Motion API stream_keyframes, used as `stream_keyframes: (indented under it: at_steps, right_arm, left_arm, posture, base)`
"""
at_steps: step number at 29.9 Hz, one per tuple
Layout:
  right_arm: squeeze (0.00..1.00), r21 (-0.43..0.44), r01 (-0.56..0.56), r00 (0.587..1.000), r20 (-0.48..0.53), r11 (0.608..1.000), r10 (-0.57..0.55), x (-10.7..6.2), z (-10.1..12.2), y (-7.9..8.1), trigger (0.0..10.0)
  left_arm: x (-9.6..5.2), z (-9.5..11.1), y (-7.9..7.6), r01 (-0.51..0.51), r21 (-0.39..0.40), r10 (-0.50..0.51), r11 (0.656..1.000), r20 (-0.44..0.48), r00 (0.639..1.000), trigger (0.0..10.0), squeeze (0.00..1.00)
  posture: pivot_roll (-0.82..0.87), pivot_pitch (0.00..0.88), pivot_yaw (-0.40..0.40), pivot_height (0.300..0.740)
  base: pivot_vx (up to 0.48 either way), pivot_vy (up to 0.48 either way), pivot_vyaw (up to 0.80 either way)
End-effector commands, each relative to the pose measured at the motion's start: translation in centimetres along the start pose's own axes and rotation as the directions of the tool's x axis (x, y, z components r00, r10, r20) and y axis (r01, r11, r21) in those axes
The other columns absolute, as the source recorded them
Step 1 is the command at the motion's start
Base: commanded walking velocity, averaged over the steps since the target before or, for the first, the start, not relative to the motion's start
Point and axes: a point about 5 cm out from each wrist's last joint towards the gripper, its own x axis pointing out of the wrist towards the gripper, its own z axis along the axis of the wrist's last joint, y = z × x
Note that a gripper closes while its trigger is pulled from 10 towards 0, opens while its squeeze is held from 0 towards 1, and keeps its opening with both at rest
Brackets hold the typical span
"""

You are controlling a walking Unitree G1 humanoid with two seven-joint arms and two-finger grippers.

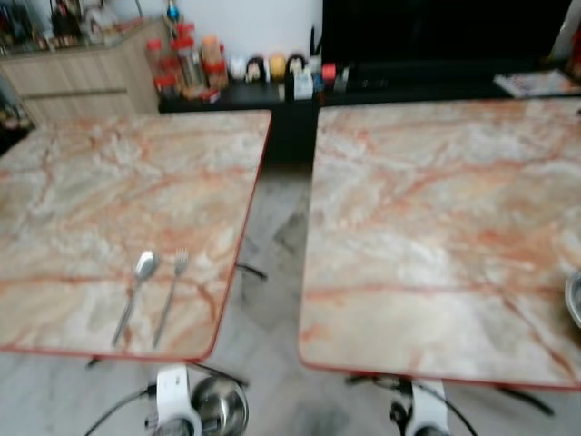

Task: Setting the table

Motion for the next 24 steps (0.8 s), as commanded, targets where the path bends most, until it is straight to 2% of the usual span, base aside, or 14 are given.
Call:
stream_keyframes:
  at_steps: [1,24]
  right_arm:
    - [0.00,0.009,-0.015,1.000,-0.005,1.000,0.015,0.05,-0.13,0.64,10.0]
    - [0.00,0.015,-0.005,1.000,-0.012,1.000,0.005,-0.03,-0.46,0.56,10.0]
  left_arm:
    - [0.02,0.25,0.43,-0.014,0.004,0.014,1.000,0.010,1.000,10.0,0.00]
    - [0.03,0.31,-0.04,0.006,0.010,-0.006,1.000,0.019,1.000,10.0,0.00]
  posture:
    - [-0.21,0.000,0.083,0.740]
    - [-0.20,0.000,0.078,0.740]
  base:
    - [0.000,-0.364,0.00]
    - [0.000,-0.403,0.00]
